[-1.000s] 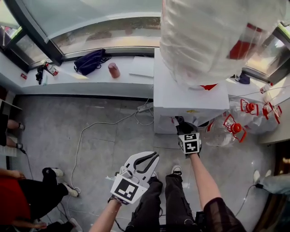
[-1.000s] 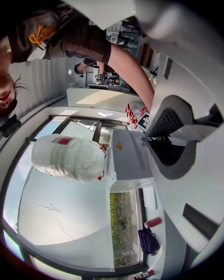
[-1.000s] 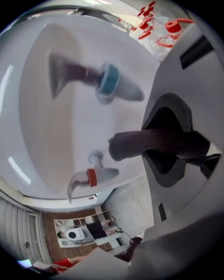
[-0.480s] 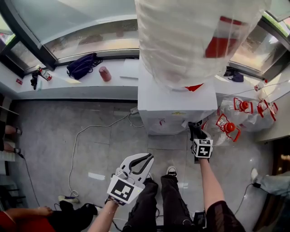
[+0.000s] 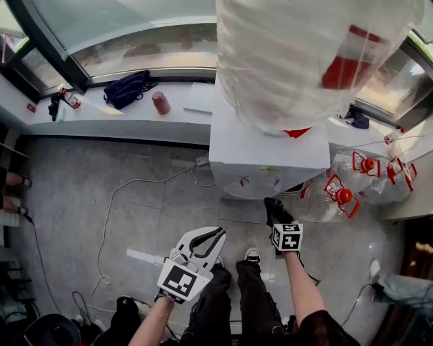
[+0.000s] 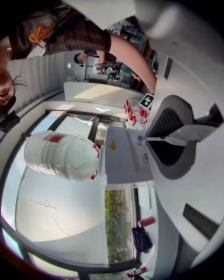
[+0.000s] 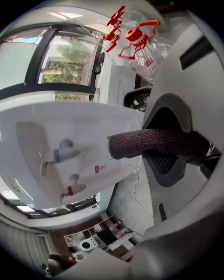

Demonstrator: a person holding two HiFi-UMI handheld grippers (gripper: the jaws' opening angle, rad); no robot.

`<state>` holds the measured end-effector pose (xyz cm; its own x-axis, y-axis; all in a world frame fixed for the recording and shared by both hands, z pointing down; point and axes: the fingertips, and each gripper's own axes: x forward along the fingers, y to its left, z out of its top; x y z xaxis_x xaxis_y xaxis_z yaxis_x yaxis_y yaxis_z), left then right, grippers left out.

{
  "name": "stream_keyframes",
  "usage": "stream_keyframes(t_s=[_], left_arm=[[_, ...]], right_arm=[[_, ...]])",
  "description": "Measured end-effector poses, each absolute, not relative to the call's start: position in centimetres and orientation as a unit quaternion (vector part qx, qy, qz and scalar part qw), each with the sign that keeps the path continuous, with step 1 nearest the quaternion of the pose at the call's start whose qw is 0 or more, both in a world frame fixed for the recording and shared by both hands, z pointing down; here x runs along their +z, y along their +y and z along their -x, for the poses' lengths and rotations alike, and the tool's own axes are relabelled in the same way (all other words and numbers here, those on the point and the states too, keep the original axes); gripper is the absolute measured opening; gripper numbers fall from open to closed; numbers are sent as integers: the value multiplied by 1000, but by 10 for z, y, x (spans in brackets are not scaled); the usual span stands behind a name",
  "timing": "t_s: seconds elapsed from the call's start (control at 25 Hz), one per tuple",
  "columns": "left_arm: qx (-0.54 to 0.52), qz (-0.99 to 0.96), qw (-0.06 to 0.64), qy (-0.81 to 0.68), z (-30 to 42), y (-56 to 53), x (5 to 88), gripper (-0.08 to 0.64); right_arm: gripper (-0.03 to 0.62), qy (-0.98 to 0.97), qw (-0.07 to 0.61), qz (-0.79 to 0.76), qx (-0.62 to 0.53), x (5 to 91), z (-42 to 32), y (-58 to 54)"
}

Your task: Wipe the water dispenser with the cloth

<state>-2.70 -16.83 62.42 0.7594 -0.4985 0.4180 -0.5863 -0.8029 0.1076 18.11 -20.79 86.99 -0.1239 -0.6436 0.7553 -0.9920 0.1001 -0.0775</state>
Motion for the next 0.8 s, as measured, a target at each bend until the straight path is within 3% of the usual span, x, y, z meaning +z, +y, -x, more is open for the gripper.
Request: stream_keyframes(t_s=[0.44,0.8], left_arm=[[185,-910,127,-350,68,-178,663,25],[191,-899,141,-369,84,-174,703,25]], right_arm=[[112,-772,261,-490,308,907,-8,-248],[112,-754,307,-501,292,946,-13,-280]])
